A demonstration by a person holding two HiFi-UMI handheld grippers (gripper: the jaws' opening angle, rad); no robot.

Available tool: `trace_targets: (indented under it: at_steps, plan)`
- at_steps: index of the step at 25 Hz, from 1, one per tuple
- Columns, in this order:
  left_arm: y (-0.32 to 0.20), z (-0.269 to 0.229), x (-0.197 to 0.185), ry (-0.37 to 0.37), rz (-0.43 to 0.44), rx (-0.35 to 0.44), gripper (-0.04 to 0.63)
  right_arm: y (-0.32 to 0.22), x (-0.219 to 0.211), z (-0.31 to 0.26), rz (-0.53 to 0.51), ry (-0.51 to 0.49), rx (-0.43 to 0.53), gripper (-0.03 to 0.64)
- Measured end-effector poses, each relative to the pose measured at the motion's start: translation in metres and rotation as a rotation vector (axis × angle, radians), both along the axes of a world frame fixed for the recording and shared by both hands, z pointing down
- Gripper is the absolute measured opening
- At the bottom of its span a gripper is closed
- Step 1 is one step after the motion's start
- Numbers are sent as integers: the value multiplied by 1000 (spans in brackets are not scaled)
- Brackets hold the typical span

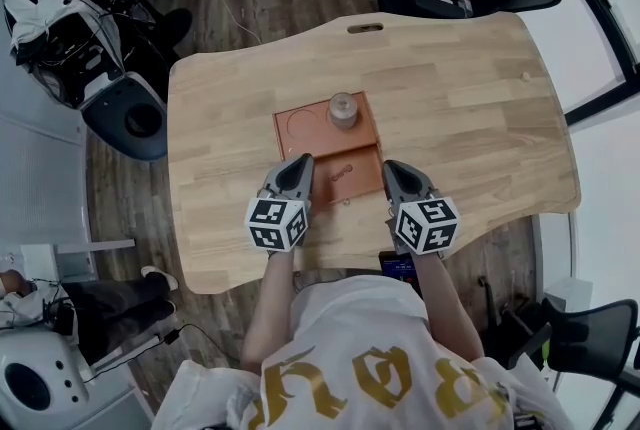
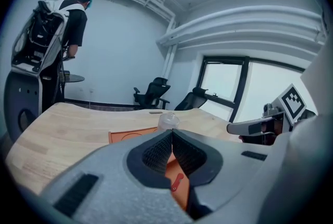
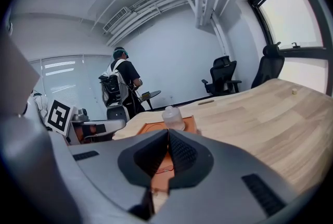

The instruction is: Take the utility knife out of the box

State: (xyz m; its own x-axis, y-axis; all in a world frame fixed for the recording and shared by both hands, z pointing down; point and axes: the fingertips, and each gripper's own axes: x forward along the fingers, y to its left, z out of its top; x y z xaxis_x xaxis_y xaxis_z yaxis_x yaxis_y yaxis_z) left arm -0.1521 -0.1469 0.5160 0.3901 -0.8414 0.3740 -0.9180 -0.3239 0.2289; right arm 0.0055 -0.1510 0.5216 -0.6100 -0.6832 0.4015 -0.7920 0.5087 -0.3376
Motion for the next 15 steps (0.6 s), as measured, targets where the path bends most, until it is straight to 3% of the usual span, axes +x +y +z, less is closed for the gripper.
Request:
trace_targets:
  at_steps: [5,15]
  plan:
    - [-3,13,12,-59,63,-32,11,-6,2,5,5,-5,-14,12]
    - [-9,56,28,-76,142,-173,11,-17,10,24,14,3,-60,12]
